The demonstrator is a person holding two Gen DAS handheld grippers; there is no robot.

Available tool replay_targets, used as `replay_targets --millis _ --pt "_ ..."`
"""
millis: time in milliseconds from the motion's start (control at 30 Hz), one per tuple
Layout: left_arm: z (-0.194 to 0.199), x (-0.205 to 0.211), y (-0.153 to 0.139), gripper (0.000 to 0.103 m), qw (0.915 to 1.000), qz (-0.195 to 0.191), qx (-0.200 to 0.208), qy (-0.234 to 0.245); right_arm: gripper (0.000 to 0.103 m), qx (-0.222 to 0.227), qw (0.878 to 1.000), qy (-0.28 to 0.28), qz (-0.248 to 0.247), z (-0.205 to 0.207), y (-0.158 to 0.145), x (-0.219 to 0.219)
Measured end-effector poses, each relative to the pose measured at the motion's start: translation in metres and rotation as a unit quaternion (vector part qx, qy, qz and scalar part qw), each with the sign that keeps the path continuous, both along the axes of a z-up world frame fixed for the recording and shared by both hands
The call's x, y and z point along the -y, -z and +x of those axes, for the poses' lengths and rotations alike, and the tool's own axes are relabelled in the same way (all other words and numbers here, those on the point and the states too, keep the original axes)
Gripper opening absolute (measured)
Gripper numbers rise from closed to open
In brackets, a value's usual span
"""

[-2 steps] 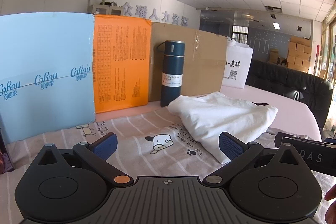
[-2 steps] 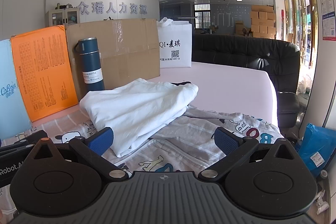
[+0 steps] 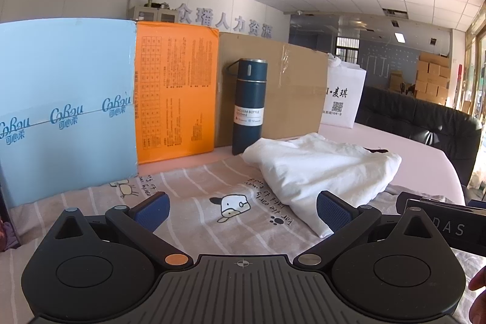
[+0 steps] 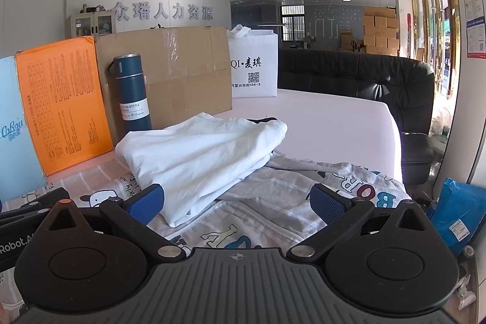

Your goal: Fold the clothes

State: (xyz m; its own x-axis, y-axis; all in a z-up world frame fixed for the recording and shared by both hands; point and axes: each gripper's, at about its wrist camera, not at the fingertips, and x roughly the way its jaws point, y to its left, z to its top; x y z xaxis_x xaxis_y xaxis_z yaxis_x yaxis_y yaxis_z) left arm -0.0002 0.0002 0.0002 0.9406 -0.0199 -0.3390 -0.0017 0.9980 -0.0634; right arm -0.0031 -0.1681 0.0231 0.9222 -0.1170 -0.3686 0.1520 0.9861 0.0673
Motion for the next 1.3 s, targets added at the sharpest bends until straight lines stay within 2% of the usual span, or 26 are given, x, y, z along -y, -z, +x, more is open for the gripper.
replay_targets --millis 633,1300 --pt "-0.003 -0.001 -0.002 0.103 0.9999 -0.002 0.003 -0.011 0.103 -0.008 1.0 -0.008 0.008 -0.001 0.001 0.003" --pt "-0.048 -0.001 -0.017 0.103 0.9973 0.032 0.04 -0.052 0.103 0.001 0.996 -0.08 0.032 -0.015 -0.004 0.004"
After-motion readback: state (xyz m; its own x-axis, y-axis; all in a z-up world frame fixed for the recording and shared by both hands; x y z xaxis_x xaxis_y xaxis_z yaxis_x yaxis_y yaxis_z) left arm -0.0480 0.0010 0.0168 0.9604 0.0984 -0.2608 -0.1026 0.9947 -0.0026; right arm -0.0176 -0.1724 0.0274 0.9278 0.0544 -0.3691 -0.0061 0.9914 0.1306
